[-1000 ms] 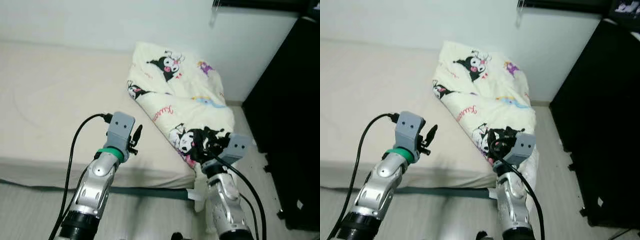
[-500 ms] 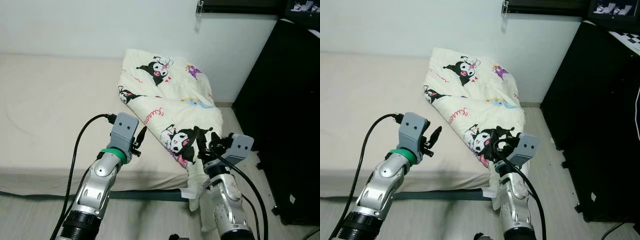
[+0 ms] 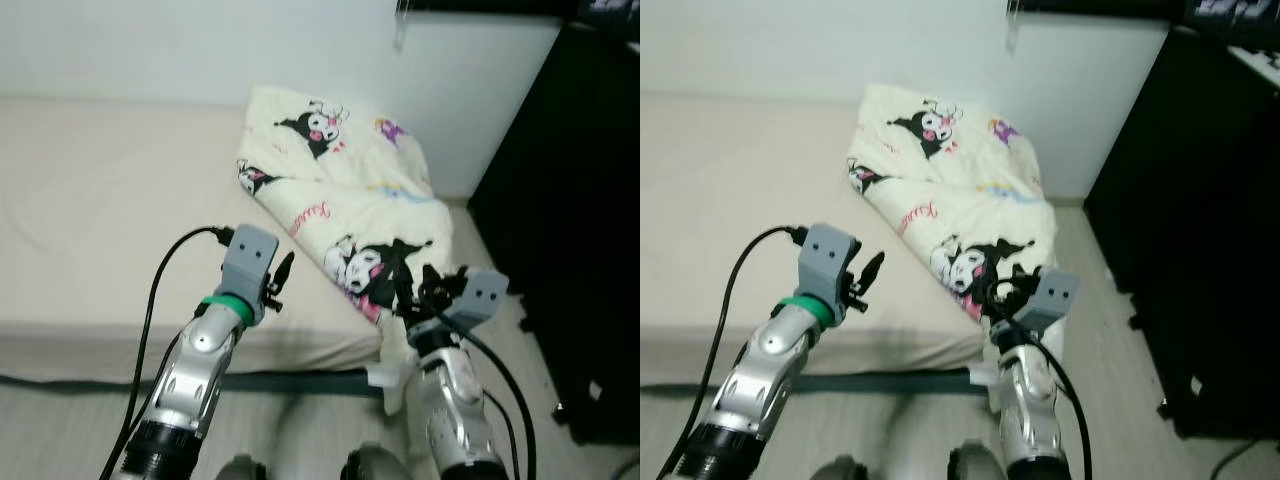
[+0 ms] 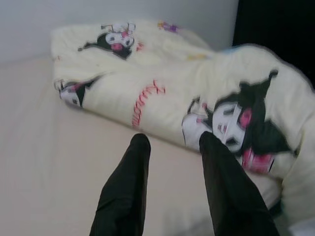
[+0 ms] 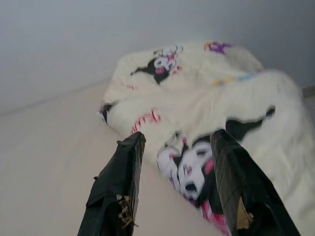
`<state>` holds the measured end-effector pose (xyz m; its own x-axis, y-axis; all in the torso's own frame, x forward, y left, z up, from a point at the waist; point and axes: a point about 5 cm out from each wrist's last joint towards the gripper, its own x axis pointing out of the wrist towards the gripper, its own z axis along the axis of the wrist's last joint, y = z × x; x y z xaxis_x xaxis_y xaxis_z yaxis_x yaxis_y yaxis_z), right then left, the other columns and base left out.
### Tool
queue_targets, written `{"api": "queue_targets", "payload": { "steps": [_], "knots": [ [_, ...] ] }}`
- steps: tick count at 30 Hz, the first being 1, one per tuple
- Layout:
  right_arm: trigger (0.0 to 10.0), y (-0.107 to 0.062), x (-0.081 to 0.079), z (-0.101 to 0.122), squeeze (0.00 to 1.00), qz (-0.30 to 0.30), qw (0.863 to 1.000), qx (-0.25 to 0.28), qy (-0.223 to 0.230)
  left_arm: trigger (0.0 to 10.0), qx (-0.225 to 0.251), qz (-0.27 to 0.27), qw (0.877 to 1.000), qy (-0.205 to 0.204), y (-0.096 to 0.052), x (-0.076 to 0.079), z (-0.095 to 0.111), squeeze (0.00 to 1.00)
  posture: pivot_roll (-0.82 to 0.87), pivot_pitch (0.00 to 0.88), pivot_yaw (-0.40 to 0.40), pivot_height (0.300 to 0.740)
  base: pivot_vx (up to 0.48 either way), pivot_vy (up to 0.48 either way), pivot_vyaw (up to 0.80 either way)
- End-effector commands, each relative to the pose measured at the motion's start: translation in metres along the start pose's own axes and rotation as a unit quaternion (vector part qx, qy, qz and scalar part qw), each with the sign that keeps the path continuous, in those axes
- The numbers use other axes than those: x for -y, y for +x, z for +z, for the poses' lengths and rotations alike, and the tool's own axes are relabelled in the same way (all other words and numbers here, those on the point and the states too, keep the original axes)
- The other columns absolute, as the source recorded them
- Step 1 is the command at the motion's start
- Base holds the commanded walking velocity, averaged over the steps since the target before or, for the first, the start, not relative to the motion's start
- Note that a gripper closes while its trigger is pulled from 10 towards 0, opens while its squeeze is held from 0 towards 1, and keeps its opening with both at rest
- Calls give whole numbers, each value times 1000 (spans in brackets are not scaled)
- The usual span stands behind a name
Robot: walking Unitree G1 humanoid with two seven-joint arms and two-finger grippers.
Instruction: Clean up the room
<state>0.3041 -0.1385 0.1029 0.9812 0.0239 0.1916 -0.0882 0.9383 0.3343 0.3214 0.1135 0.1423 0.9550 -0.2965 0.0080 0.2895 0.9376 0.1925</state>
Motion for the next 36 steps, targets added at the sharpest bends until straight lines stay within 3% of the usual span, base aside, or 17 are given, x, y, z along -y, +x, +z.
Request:
{"api": "queue_targets", "payload": {
  "steps": [1, 15, 25, 27, 29, 30, 32, 33, 36],
  "knots": [
    [10000, -4, 4, -5, 0, -8, 1000, -9, 3, 10000, -13, -5, 1000, 1, -2, 2, -7, 0, 77, 92, 52, 600, 0, 0, 0],
    [10000, 5, 4, 22, 0, -5, 999, 42, -29, 10000, -16, -5, 1000, 4, -3, 1, -7, 0, 80, 106, 60, 550, 0, 0, 0],
    [10000, 7, 22, 39, 0, -27, 996, 66, -47, 10000, -22, -1, 1000, 9, -7, -3, -9, 0, 93, 124, 64, 520, 0, 0, 0],
    [10000, 8, 24, 47, 0, -24, 995, 78, -64, 10000, -23, 2, 1000, 9, -8, -4, -10, 0, 93, 124, 64, 515, 0, 0, 0],
    [10000, 10, 30, 73, 0, -30, 987, 119, -101, 10000, -23, 6, 1000, 8, -7, -5, -9, 0, 94, 127, 54, 505, 0, 0, 0],
    [10000, 10, 30, 73, 0, -30, 987, 119, -101, 10000, -23, 6, 1000, 8, -7, -5, -9, 0, 94, 127, 54, 505, 0, 0, 0],
    [10000, 7, 40, 96, 0, -50, 979, 152, -128, 10000, -22, 6, 1000, 8, -6, -5, -9, 0, 83, 128, 55, 495, 0, 0, 0],
    [10000, 7, 40, 96, 0, -50, 979, 152, -128, 10000, -22, 6, 1000, 8, -6, -5, -9, 0, 83, 128, 55, 495, 0, 0, 0],
    [10000, -1, 49, 132, 0, -70, 956, 204, -198, 10000, -21, 4, 1000, 9, -5, -5, -8, 0, 74, 128, 61, 480, 0, 0, 0]
  ]
}}
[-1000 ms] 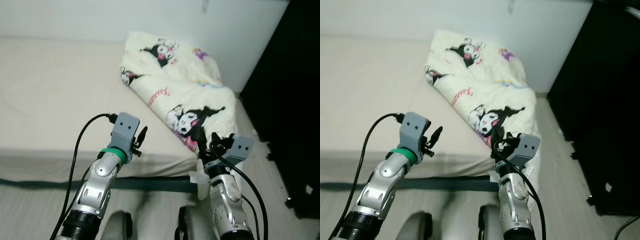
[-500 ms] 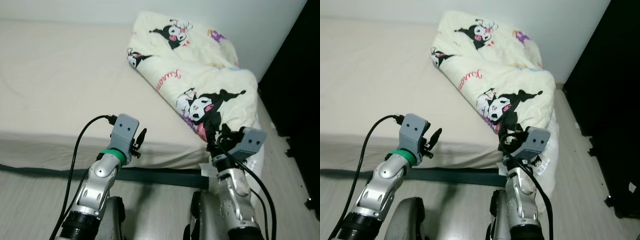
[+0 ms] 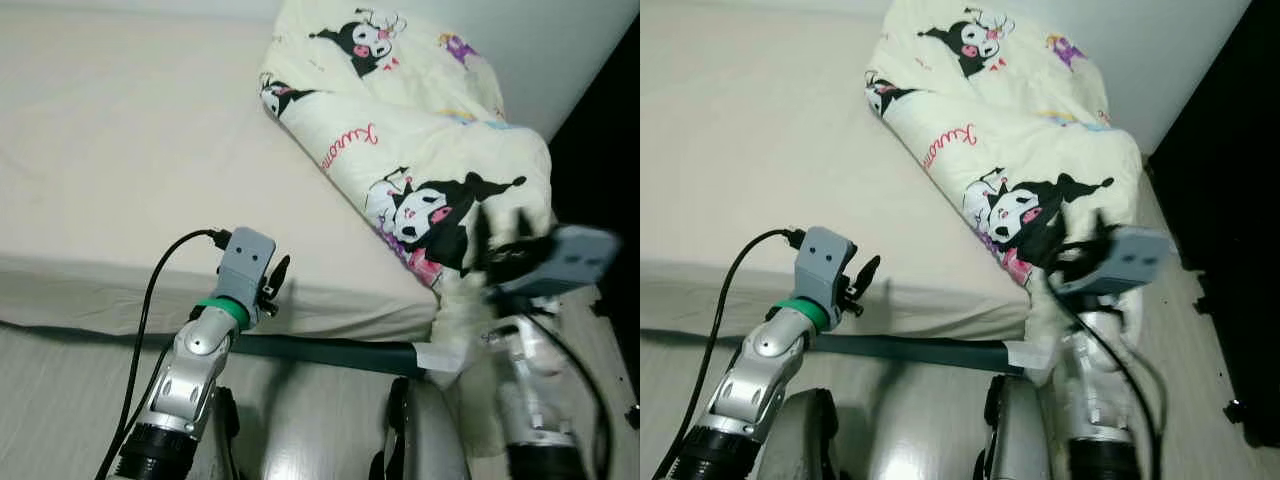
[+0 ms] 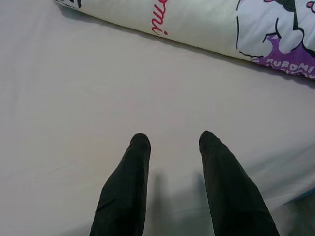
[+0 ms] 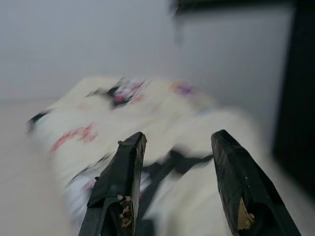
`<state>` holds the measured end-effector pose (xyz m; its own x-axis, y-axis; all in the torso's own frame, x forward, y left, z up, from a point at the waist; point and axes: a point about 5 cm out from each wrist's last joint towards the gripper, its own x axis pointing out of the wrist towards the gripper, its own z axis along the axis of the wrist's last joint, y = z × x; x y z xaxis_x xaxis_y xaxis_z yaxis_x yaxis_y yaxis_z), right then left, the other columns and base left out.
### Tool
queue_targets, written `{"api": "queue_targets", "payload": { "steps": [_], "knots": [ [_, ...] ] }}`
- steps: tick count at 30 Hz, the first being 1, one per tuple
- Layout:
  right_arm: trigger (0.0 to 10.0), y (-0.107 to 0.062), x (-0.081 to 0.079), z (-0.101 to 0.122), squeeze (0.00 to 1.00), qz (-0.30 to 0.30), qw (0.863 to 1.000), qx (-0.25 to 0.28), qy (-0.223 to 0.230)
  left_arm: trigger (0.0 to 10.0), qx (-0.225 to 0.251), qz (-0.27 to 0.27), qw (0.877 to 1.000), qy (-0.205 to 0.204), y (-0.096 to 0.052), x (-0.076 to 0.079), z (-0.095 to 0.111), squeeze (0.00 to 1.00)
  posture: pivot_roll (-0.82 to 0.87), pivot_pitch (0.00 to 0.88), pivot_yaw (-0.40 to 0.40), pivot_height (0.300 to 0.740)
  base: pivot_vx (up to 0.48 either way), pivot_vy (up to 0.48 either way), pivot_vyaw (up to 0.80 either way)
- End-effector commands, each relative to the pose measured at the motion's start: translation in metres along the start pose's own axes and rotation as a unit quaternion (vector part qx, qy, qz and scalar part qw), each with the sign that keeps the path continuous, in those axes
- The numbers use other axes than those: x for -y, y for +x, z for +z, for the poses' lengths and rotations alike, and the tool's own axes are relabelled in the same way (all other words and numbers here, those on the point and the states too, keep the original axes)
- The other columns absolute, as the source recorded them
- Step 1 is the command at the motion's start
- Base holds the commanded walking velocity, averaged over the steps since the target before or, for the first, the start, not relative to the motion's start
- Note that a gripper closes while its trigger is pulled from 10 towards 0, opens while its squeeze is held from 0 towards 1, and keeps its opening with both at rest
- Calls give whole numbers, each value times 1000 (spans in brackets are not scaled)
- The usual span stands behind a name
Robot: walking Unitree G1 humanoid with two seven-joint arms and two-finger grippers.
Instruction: Clean up the room
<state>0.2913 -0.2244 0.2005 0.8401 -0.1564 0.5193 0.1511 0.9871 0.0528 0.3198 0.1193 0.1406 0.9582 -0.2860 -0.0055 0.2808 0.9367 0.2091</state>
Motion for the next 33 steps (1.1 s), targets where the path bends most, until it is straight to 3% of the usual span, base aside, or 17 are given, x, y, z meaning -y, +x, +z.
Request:
{"api": "queue_targets", "payload": {
  "steps": [1, 2, 4, 5, 6, 7, 8, 9, 10, 11, 12, 14, 15, 16, 22, 25, 33],
  "knots": [
    [10000, 1, 13, 19, 0, -18, 999, 30, -32, 10000, -14, -1, 1000, 1, -1, 0, -6, 0, 74, 128, 61, 480, 0, 0, 0],
    [10000, 1, 13, 19, 0, -18, 999, 30, -32, 10000, -14, -1, 1000, 1, -1, 0, -6, 0, 74, 128, 61, 480, 0, 0, 0],
    [10000, 1, 37, 27, 0, -66, 997, 37, 1, 10000, -13, -2, 1000, 2, 0, -1, -5, 0, 62, 125, 65, 480, 0, 0, 0],
    [10000, 1, 37, 27, 0, -66, 997, 37, 1, 10000, -13, -2, 1000, 2, 0, -1, -5, 0, 62, 125, 65, 480, 0, 0, 0],
    [10000, 0, 53, 18, 0, -97, 994, 16, 49, 10000, -12, -2, 1000, 2, 1, -2, -4, 0, 60, 126, 70, 480, 0, 0, 0],
    [10000, 0, 53, 18, 0, -97, 994, 16, 49, 10000, -12, -2, 1000, 2, 1, -2, -4, 0, 60, 126, 70, 480, 0, 0, 0],
    [10000, 0, 74, 1, 0, -139, 983, -10, 123, 10000, -11, -2, 1000, 2, 3, -3, -2, 0, 62, 130, 84, 480, 0, 0, 0],
    [10000, 0, 74, 1, 0, -139, 983, -10, 123, 10000, -11, -2, 1000, 2, 3, -3, -2, 0, 62, 130, 84, 480, 0, 0, 0],
    [10000, 6, 77, -10, 0, -134, 976, -29, 170, 10000, -9, -3, 1000, 3, 4, -4, -1, 0, 66, 135, 88, 480, 0, 0, 0],
    [10000, 6, 77, -10, 0, -134, 976, -29, 170, 10000, -9, -3, 1000, 3, 4, -4, -1, 0, 66, 135, 88, 480, 0, 0, 0],
    [10000, 9, 78, -16, 0, -128, 971, -39, 200, 10000, -8, -3, 1000, 4, 4, -5, 0, 0, 66, 135, 88, 480, 0, 0, 0],
    [10000, 9, 78, -16, 0, -128, 971, -39, 200, 10000, -8, -3, 1000, 4, 4, -5, 0, 0, 66, 135, 88, 480, 0, 0, 0],
    [10000, 14, 78, -24, 0, -122, 966, -53, 224, 10000, -7, -2, 1000, 6, 4, -6, 1, 0, 76, 139, 85, 480, 0, 0, 0],
    [10000, 17, 73, -34, 1000, -98, 960, -70, 253, 10000, -6, 5, 1000, 7, 3, -10, 2, 0, 100, 147, 80, 480, 0, 0, 0],
    [10000, 20, 61, -46, 1000, -53, 952, -93, 286, 10000, -8, 18, 1000, 10, -3, -17, 2, 0, 119, 160, 80, 480, 0, 0, 0],
    [10000, 19, 61, -56, 1000, -60, 938, -116, 321, 10000, -11, 17, 1000, 14, -6, -19, 2, 0, 138, 176, 92, 480, 0, 0, 0],
    [10000, 20, 76, -70, 1000, -114, 937, -148, 294, 10000, -12, 17, 1000, 20, -7, -22, 4, 0, 152, 188, 103, 480, 0, 0, 0]
  ]
}}
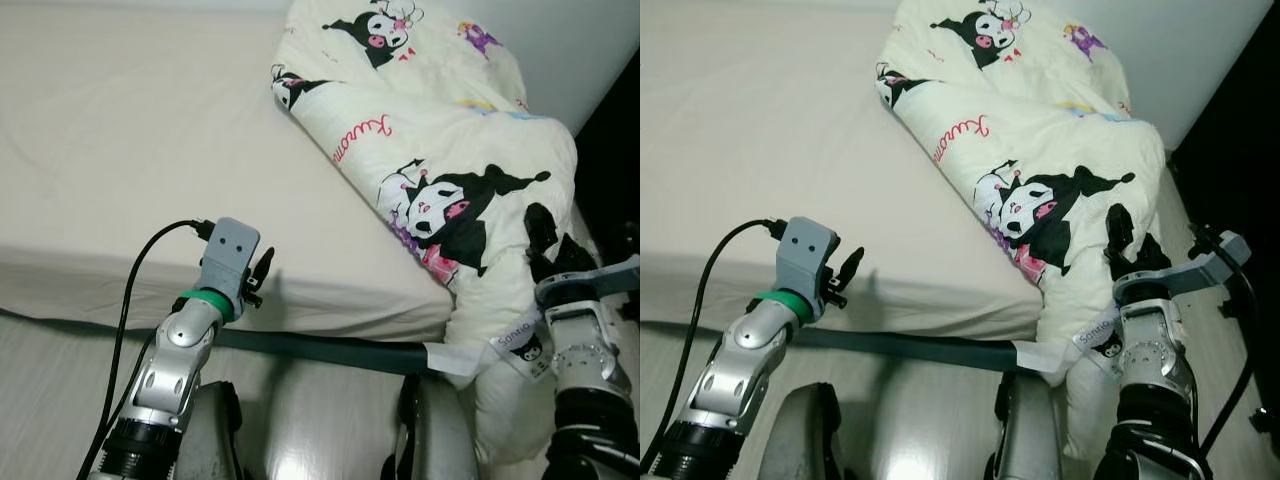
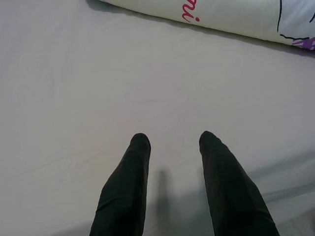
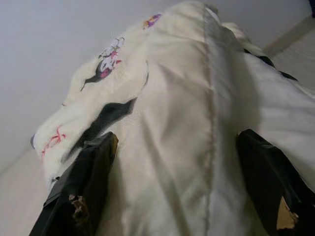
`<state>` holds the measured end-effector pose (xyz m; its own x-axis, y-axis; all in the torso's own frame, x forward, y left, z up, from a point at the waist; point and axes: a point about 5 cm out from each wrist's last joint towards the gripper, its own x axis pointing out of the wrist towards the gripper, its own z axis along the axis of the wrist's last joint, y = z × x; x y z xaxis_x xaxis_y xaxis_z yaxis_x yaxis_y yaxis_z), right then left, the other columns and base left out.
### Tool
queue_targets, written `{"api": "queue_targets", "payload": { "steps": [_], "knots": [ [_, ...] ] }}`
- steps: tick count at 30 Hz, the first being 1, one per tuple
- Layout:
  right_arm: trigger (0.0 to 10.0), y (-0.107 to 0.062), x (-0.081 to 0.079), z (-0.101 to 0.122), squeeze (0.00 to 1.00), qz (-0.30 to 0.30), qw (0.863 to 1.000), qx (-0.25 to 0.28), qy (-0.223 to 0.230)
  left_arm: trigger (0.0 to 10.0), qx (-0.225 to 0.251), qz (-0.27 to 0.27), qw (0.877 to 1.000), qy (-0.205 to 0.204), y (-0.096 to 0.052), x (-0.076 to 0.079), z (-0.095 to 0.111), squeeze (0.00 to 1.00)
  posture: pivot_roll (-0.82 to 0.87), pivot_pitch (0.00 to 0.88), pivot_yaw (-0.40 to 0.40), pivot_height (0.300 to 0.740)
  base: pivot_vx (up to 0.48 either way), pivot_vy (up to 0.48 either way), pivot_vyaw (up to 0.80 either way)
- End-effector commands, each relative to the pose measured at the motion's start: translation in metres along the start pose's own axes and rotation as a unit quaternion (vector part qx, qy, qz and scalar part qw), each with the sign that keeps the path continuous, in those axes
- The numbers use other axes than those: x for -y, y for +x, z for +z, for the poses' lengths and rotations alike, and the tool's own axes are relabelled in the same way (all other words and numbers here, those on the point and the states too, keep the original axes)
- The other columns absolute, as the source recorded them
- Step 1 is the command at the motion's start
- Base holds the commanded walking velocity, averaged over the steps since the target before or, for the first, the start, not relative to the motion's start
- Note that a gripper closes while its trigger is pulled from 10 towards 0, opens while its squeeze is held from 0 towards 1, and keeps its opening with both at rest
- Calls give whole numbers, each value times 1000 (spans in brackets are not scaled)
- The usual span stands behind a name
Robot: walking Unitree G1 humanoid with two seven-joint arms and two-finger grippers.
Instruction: Clean up the room
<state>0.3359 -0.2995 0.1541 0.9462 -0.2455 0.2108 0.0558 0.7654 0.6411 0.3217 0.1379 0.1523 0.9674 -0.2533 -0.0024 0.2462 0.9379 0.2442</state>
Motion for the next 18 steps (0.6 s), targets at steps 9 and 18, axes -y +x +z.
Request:
{"api": "queue_targets", "payload": {
  "steps": [9, 18],
  "knots": [
    [10000, 8, 7, 8, 804, 17, 1000, -5, 16, 10000, -13, -1, 1000, 5, -4, -2, -3, 0, 153, 191, 105, 480, 0, 0, 0],
    [0, 12, -18, -5, 0, 146, 987, -50, 47, 10000, -14, 2, 1000, 3, -5, 0, -3, 0, 153, 184, 101, 480, 0, 0, 0]
  ]
}}
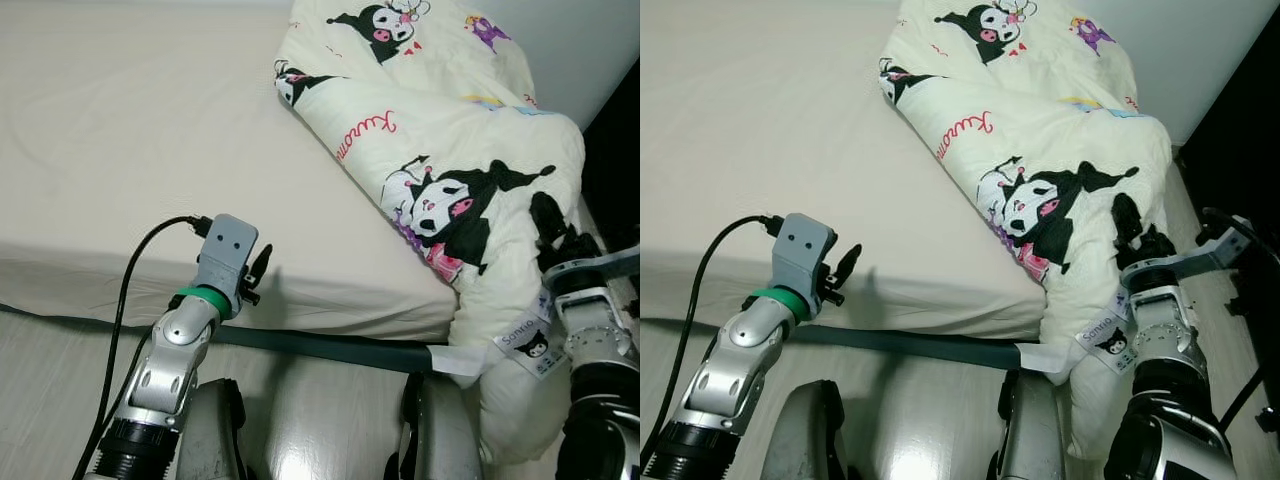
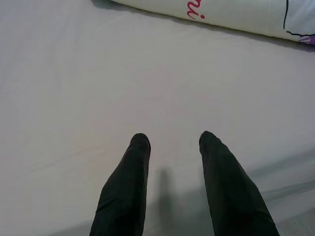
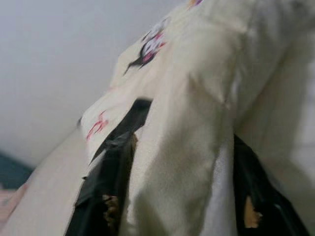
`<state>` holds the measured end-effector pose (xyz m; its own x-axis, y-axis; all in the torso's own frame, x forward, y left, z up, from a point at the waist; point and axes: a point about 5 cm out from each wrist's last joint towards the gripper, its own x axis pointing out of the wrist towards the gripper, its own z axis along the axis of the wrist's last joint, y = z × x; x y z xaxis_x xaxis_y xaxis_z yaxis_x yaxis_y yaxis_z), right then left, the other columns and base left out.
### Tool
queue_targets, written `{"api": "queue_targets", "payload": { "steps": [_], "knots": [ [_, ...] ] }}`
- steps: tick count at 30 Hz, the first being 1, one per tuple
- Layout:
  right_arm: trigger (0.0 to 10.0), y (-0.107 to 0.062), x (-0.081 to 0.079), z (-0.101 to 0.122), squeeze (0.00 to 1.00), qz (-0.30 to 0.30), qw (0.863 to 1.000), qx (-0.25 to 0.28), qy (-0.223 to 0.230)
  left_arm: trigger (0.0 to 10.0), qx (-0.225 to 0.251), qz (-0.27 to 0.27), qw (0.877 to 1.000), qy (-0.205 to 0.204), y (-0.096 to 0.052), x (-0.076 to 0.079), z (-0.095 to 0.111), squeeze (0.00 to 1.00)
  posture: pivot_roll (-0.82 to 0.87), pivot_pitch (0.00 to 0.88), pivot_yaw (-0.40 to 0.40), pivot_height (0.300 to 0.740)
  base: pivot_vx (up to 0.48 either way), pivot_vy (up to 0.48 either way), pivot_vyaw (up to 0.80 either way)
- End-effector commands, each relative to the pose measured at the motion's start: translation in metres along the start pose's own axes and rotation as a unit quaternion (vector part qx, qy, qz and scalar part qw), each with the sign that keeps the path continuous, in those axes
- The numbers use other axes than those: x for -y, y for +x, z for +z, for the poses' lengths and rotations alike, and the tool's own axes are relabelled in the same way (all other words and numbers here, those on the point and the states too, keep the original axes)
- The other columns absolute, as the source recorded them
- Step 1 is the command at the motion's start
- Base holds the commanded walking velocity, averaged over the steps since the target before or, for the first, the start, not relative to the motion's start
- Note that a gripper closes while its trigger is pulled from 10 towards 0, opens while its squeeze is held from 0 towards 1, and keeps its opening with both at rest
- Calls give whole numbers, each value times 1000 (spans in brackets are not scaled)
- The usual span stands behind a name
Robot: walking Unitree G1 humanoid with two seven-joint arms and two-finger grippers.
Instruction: Clean up the room
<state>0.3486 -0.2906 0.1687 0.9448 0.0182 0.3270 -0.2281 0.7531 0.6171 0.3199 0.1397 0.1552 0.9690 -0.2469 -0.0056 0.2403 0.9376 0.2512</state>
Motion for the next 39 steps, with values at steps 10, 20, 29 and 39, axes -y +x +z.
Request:
{"api": "queue_targets", "payload": {
  "steps": [10, 20, 29, 39],
  "knots": [
    [0, 0, -1, -2, 0, 4, 1000, 16, -7, 10000, -13, -3, 1000, -2, -1, 3, -5, 0, 141, 180, 101, 480, 0, 0, 0],
    [0, 10, -80, -49, 0, 270, 947, -123, -123, 10000, 8, 20, 1000, -11, 3, -4, 6, 0, 139, 176, 99, 480, 0, 0, 0],
    [0, -22, -156, -149, 0, 475, 824, -303, -57, 10000, 129, 196, 972, 13, 2, -45, 62, 0, 154, 147, 81, 480, 0, 0, 0],
    [3529, -111, -202, -187, 0, 622, 639, -446, 76, 10000, 135, 76, 988, 3, -3, -33, 76, 0, 173, 135, 67, 480, 0, 0, 0]
  ]
}}
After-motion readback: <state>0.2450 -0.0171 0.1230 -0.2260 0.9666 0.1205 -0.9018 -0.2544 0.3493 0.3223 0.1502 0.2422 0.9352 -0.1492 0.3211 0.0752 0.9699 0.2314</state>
